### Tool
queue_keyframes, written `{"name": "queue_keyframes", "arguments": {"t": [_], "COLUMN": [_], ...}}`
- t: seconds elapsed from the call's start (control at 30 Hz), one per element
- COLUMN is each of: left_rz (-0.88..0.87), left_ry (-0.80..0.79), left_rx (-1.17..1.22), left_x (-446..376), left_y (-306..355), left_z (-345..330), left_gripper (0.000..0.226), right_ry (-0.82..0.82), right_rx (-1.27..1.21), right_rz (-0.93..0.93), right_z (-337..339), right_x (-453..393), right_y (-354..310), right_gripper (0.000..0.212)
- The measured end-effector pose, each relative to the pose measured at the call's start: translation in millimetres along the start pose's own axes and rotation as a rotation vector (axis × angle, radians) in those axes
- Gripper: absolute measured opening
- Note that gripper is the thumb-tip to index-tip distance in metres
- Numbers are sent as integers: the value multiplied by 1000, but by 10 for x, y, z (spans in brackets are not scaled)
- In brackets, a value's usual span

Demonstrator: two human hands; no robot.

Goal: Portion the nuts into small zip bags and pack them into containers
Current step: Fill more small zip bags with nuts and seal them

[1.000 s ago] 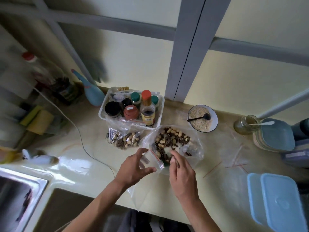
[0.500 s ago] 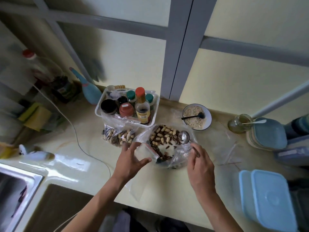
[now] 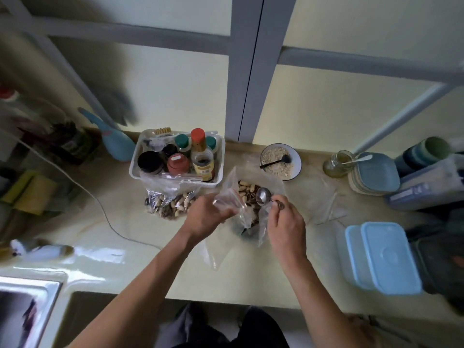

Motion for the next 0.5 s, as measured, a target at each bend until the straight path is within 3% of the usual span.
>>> {"name": "queue_keyframes", "arguments": {"t": [0.1, 0.3, 0.4, 0.5], "left_rz": [-86, 160, -73, -228], "left_ry": [15, 149, 221, 25], "left_rx": [-108, -671, -661, -554], "left_x": [13, 102, 135, 68], "left_y": [195, 176, 362, 436], "left_z": [72, 109, 14, -209], "left_gripper": [24, 49, 48, 47], "right_ry": [12, -23, -50, -87], "right_rx": [-26, -26, -47, -60], "right_rz": [-25, 24, 31, 96], "right_z": [46, 118, 123, 106], "right_x": [-30, -101, -110, -82], "right_y": [44, 77, 120, 129], "right_gripper": [19, 18, 19, 22]}}
Point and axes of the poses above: each hand's wrist, its own x-axis away from the middle knuckle, its own z-axis out of the back of the hand, y = z × x, the point moved 1 cm from there along -x, towards the middle knuckle, and after that the axes turned 15 degrees about -x, right-handed, at the moved point
